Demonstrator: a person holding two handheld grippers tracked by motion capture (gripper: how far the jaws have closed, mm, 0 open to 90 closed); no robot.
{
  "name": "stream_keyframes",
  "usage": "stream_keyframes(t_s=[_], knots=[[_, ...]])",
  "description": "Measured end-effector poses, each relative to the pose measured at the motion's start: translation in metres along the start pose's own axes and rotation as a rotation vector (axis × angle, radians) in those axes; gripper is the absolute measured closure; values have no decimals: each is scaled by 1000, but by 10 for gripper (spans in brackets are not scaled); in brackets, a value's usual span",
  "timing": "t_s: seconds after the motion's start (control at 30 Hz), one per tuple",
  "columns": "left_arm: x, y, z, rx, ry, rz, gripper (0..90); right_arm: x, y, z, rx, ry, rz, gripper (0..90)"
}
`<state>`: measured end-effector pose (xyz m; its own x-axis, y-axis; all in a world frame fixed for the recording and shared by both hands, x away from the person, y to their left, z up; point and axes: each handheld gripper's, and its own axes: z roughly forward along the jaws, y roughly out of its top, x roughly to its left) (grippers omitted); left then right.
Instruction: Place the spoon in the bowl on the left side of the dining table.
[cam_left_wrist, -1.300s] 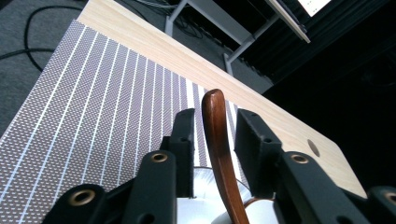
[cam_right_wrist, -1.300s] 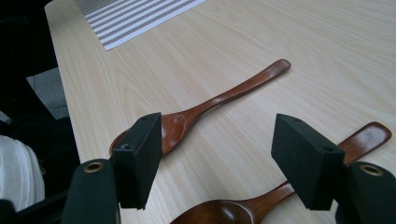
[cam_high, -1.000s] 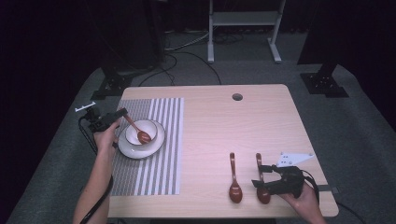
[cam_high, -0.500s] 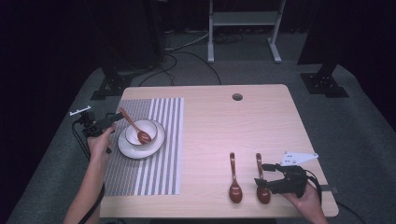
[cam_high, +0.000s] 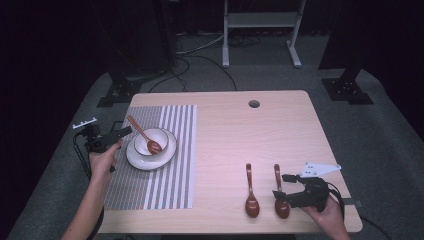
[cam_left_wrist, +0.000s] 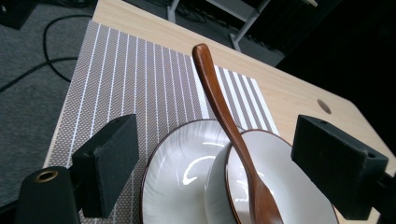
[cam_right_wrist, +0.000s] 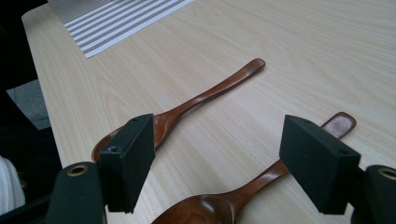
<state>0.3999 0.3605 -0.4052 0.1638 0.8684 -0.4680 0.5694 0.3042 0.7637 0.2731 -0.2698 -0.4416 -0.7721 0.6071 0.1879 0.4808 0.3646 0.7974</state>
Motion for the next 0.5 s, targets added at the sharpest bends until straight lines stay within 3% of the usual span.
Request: stream_keyframes(t_s=[0.17,0.5], knots=[[-3,-3,-5,7,8,19,118,0,1,-2,-4,-12,1,252],[-11,-18,-9,12,-23,36,94,-3,1,-4,-5,-25,8,252]])
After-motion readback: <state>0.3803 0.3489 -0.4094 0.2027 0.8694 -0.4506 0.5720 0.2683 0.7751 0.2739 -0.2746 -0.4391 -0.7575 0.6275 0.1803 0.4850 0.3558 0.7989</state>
